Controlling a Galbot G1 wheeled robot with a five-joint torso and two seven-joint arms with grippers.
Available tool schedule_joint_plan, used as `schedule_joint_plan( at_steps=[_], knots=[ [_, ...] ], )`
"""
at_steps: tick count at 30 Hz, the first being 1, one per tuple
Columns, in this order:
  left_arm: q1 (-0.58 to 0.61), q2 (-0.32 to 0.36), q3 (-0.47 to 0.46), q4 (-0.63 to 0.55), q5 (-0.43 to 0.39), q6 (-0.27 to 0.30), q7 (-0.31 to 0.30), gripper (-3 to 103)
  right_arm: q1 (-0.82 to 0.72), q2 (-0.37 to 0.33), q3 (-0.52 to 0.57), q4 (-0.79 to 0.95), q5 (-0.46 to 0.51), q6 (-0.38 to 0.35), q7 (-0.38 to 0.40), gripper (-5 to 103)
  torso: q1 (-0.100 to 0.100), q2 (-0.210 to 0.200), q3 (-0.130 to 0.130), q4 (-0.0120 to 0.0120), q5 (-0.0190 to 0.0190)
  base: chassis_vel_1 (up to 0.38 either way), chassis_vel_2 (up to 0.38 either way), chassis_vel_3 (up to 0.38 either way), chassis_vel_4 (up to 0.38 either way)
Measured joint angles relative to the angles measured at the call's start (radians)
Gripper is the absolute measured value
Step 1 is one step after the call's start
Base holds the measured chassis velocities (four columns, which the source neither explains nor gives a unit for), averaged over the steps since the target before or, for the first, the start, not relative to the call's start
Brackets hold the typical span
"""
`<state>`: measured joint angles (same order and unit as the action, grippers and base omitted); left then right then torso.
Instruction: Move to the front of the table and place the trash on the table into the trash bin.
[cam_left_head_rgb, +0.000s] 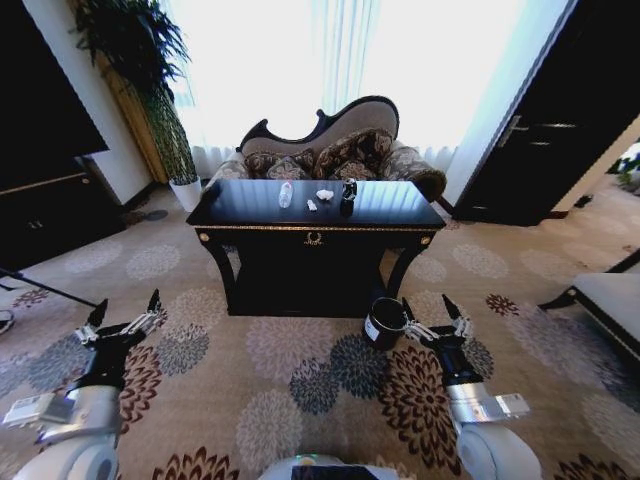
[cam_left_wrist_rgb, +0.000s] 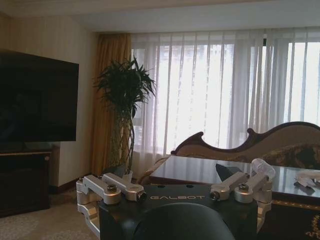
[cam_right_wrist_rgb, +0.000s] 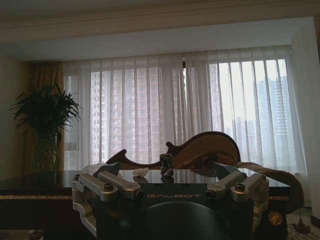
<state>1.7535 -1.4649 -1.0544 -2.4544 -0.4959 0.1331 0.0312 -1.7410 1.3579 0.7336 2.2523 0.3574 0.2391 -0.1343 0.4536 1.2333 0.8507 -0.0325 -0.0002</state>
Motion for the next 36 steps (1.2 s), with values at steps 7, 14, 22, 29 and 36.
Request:
schedule_joint_plan(
  at_steps=[7, 14, 22, 29, 36],
  knots=[
    [0.006, 0.002, -0.003, -0.005, 0.0, -0.001, 0.001, 100, 0.005, -0.005, -0.001, -0.005, 0.002, 0.0, 0.0, 100, 0.0, 0.0, 0.0, 0.0, -0.0001, -0.191, 0.175, 0.18, -0.171],
    [0.009, 0.001, -0.002, -0.006, 0.003, -0.002, 0.001, 100, 0.004, -0.007, 0.0, -0.008, 0.002, 0.0, 0.001, 100, 0.0, 0.0, 0.0, 0.0001, 0.0, -0.173, 0.181, 0.179, -0.176],
    [0.01, 0.0, 0.0, -0.007, 0.005, -0.003, 0.002, 100, 0.003, -0.007, 0.005, -0.01, 0.004, 0.004, 0.0, 100, 0.0, 0.0, 0.0, 0.0, 0.0, -0.135, 0.142, 0.143, -0.155],
    [0.008, -0.002, 0.003, -0.008, 0.005, -0.003, 0.002, 100, 0.003, -0.005, 0.006, -0.01, 0.006, 0.004, 0.0, 100, 0.001, 0.0, 0.0, 0.0, 0.0, -0.168, 0.176, 0.192, -0.175],
    [0.003, -0.005, 0.015, -0.004, 0.011, -0.004, 0.004, 100, 0.003, -0.002, 0.006, -0.01, 0.004, 0.005, -0.001, 100, 0.0, 0.0, 0.0, 0.0001, 0.0, -0.177, 0.176, 0.177, -0.182]
  ],
)
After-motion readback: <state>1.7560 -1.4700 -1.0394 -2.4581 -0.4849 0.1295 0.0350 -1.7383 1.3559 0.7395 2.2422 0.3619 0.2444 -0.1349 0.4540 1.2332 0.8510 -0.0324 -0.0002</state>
